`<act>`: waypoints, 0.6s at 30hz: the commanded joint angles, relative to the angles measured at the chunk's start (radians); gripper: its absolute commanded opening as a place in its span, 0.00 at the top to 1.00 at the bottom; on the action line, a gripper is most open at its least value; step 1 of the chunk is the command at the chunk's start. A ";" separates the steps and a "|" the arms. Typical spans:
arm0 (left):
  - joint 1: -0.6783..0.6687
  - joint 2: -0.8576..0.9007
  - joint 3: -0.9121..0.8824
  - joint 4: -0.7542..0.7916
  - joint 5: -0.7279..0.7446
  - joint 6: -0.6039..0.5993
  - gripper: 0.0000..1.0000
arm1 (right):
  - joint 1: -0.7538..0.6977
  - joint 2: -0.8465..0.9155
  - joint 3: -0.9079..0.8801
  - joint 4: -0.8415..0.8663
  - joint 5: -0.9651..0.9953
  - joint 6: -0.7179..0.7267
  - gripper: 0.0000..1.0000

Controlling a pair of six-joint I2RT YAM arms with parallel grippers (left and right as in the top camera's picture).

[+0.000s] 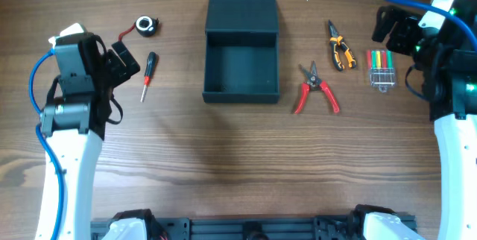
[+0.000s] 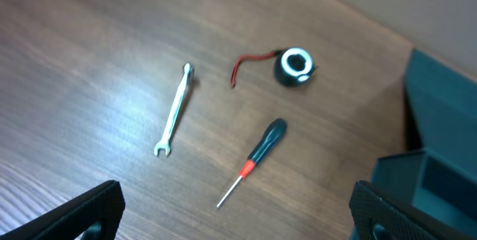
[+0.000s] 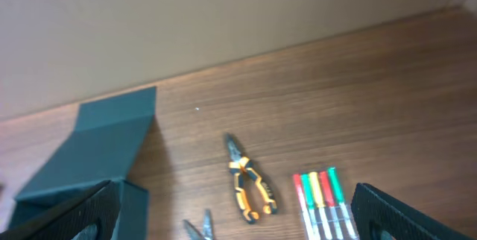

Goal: Pack container
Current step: 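Move the right gripper over the clear case of colored screwdrivers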

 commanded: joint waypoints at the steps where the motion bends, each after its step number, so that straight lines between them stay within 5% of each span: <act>1: 0.029 0.041 0.023 -0.004 0.035 0.023 0.00 | -0.079 0.043 0.023 -0.042 0.022 -0.089 0.00; 18: 0.028 0.060 0.023 -0.004 0.035 0.023 0.00 | -0.162 0.552 0.024 -0.191 0.063 -0.510 0.01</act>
